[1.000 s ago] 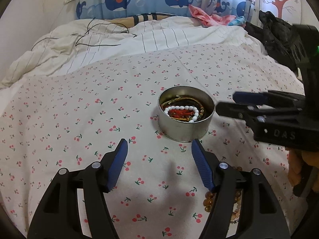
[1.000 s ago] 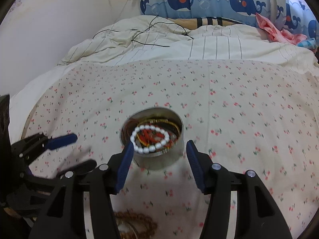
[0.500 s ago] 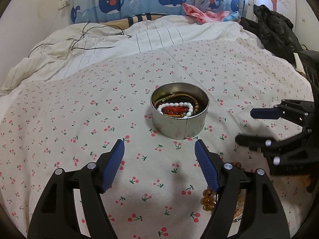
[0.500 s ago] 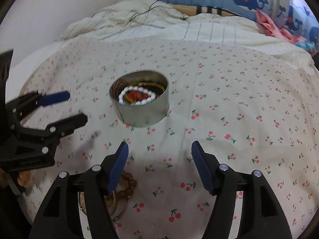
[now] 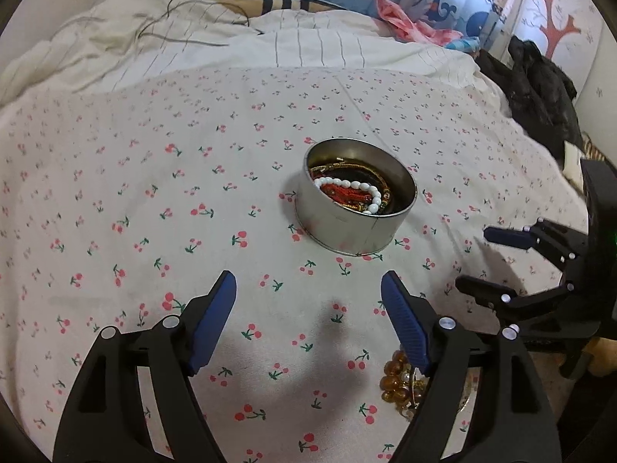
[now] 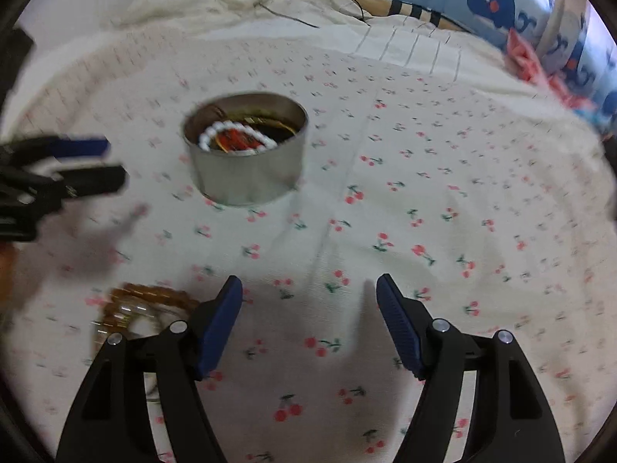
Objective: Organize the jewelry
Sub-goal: 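Move both grippers back to the remaining bracelets beside the tin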
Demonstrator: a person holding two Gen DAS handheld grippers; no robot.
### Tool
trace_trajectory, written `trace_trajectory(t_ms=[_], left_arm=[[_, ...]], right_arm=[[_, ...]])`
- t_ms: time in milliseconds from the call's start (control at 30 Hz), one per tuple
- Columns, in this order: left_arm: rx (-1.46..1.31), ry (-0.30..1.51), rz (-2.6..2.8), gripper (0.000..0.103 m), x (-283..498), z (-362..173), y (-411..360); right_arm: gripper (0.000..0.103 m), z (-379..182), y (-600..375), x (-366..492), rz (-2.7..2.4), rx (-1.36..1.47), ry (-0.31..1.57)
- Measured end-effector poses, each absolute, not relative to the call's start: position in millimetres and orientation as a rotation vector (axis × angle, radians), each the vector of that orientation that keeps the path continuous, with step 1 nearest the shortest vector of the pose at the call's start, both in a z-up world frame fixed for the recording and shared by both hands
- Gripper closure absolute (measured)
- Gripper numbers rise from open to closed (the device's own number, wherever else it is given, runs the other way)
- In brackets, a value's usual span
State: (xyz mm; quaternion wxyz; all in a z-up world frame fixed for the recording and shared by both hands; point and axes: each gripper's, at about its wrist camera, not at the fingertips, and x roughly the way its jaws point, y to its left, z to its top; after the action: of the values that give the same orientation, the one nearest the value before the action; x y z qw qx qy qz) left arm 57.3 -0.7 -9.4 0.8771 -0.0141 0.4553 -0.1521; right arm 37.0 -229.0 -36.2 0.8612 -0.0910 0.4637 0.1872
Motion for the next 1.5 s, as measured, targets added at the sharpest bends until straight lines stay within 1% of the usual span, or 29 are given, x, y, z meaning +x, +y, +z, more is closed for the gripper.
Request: trace_trajectory(t_ms=[267,367,400,433,700,900,1033,1300,1367,1433,1467,1500], left_arm=[[-0.050,0.984,-0.364,0.028,59.8,-9.5,2.2],[-0.035,1.016,-0.423,0.026,58.9,-10.8,-2.1],[-0.022,1.043,-0.467,0.026,57.9,-13.4,-7.1],[-0.005,1.063,-0.508,0.025,56.2,-15.9,-12.3],[0.196,1.114,-0.614,0.025,35.6,-36.1,-52.4],[0.242,1.130,-0.500,0.025,44.6,-44.4,-43.3],[0.258,1.133,-0.391,0.025,55.1,-49.7,-28.7],[0.159,1.121,-0.340,0.024,62.7,-46.6,-12.5],[0.143,1.140,-0.382,0.021,62.0,-51.0,-17.1],[0.190,1.125,-0.387,0.021,58.7,-53.5,-27.6],[0.207,1.116,-0.391,0.022,55.7,-54.1,-31.8],[0.213,1.107,-0.402,0.025,53.1,-54.1,-35.3]], right_arm=[[0.032,-49.2,-196.7,22.3,0.523,-0.341,0.998],[0.029,-49.6,-198.5,23.4,0.507,-0.342,0.995],[0.025,-49.9,-198.3,23.7,0.489,-0.355,0.986],[0.023,-49.2,-197.2,23.4,0.460,-0.378,0.967],[0.022,-47.0,-199.9,27.3,0.426,-0.389,0.947],[0.017,-49.2,-207.4,32.2,0.395,-0.363,0.963],[0.017,-48.1,-214.4,35.3,0.349,-0.350,0.964],[0.018,-41.2,-233.4,42.7,0.259,-0.296,0.956],[0.018,-41.8,-228.3,40.0,0.324,-0.286,0.962],[0.018,-44.3,-218.5,39.1,0.341,-0.337,0.956],[0.022,-46.8,-214.1,37.6,0.343,-0.366,0.955],[0.025,-49.5,-211.8,37.4,0.351,-0.376,0.962]])
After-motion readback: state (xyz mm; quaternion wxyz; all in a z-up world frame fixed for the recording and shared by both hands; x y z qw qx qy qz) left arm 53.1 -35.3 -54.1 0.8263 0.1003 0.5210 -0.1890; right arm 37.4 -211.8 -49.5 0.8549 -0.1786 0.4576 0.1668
